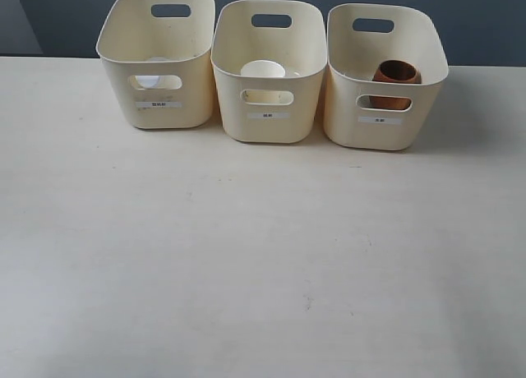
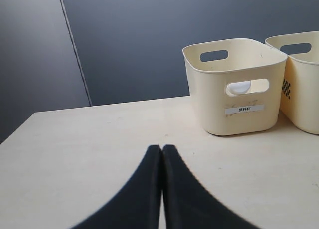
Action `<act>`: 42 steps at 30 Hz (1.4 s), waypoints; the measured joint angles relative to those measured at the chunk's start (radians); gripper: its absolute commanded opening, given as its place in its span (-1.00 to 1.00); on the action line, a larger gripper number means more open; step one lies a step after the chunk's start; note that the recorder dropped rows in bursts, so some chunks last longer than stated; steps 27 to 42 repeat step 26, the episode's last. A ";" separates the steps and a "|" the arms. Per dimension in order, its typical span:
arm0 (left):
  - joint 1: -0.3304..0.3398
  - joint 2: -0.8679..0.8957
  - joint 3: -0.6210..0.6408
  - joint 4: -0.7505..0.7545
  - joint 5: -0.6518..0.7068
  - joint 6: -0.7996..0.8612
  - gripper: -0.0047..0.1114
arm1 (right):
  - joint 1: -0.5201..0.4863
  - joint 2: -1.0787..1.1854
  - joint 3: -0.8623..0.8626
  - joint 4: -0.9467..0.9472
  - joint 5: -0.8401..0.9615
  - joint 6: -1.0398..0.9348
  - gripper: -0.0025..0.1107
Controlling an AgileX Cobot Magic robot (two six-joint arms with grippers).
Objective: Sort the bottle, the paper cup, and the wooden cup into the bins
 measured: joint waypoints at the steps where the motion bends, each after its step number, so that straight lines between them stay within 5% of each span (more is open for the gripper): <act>1: 0.000 0.000 0.000 0.000 0.000 0.000 -0.92 | 0.000 0.000 0.000 0.000 0.000 0.000 -0.97; 42: 0.000 0.000 0.000 0.000 0.000 0.000 -0.92 | 0.000 0.000 0.000 0.009 0.000 0.000 -0.97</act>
